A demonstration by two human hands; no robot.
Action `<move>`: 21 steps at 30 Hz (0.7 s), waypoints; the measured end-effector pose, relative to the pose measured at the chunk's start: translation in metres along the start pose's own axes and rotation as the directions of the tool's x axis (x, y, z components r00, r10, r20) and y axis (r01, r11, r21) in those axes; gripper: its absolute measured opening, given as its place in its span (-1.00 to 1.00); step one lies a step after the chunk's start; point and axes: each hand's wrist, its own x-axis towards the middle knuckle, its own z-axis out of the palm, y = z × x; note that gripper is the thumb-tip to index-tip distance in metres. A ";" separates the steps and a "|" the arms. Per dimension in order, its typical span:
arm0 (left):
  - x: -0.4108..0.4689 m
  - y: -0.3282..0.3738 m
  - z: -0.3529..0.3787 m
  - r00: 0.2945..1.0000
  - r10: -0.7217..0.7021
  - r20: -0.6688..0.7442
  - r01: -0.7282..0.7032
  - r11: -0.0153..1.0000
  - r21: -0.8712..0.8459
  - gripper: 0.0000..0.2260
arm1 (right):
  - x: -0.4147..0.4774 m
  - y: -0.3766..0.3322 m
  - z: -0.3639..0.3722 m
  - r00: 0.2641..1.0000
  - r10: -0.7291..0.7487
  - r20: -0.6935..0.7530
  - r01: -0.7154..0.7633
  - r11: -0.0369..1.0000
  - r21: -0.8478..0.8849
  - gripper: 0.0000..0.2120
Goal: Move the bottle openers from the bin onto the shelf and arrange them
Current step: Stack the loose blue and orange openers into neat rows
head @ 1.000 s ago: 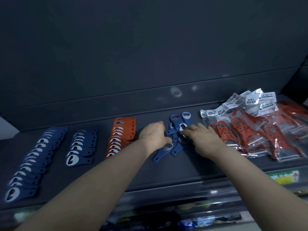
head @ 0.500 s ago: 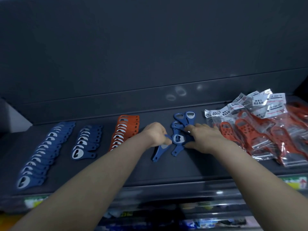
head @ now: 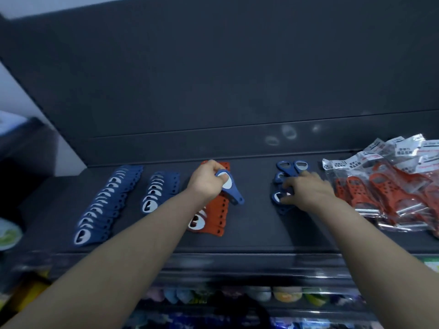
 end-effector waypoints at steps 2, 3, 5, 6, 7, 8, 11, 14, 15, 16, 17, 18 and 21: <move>-0.003 -0.011 -0.010 1.000 -0.021 0.009 0.021 0.999 -0.027 -0.87 | 0.001 -0.011 0.001 1.000 0.018 -0.003 -0.018 1.000 0.000 -0.60; -0.005 -0.015 -0.013 0.999 -0.025 0.020 0.026 0.999 -0.029 -0.89 | 0.000 -0.014 0.001 0.999 0.034 -0.007 -0.034 0.999 0.001 -0.61; -0.008 -0.021 -0.019 0.999 -0.034 0.042 0.037 0.997 -0.067 -0.94 | -0.003 -0.021 0.000 0.997 0.067 -0.045 -0.067 0.998 0.013 -0.70; -0.008 -0.024 -0.021 0.997 -0.043 0.057 0.048 0.994 -0.101 -0.95 | -0.005 -0.024 -0.001 0.993 0.085 -0.077 -0.083 0.996 0.035 -0.75; -0.009 -0.027 -0.026 0.996 -0.048 0.073 0.057 0.989 -0.138 -0.96 | -0.008 -0.029 -0.002 0.988 0.095 -0.123 -0.088 0.994 0.059 -0.77; -0.010 -0.030 -0.032 0.995 -0.049 0.091 0.064 0.983 -0.171 -0.94 | -0.011 -0.036 -0.002 0.979 0.091 -0.182 -0.077 0.994 0.082 -0.80; -0.012 -0.046 -0.063 0.991 -0.032 0.127 0.058 0.977 -0.204 -0.88 | -0.022 -0.074 -0.006 0.966 0.009 -0.260 0.048 0.977 0.210 -0.85; -0.012 -0.075 -0.107 0.995 -0.040 0.094 0.053 0.988 -0.142 -0.84 | -0.028 -0.122 -0.004 0.973 -0.129 -0.192 0.191 0.917 0.350 -0.78; -0.012 -0.088 -0.121 0.995 -0.049 0.084 0.061 0.989 -0.137 -0.83 | -0.031 -0.138 -0.002 0.969 -0.170 -0.181 0.229 0.895 0.382 -0.79; -0.013 -0.101 -0.134 0.995 -0.057 0.083 0.068 0.988 -0.135 -0.82 | -0.033 -0.153 0.002 0.962 -0.205 -0.180 0.262 0.876 0.405 -0.82; -0.016 -0.113 -0.144 0.994 -0.056 0.093 0.067 0.990 -0.122 -0.80 | -0.036 -0.167 0.005 0.955 -0.232 -0.186 0.291 0.861 0.418 -0.86; -0.018 -0.124 -0.151 0.993 -0.049 0.110 0.059 0.994 -0.090 -0.78 | -0.040 -0.180 0.009 0.949 -0.250 -0.191 0.310 0.852 0.422 -0.90; -0.026 -0.150 -0.158 0.983 -0.031 0.183 0.028 0.999 0.020 -0.73 | -0.047 -0.210 0.022 0.946 -0.263 -0.191 0.320 0.853 0.412 -0.95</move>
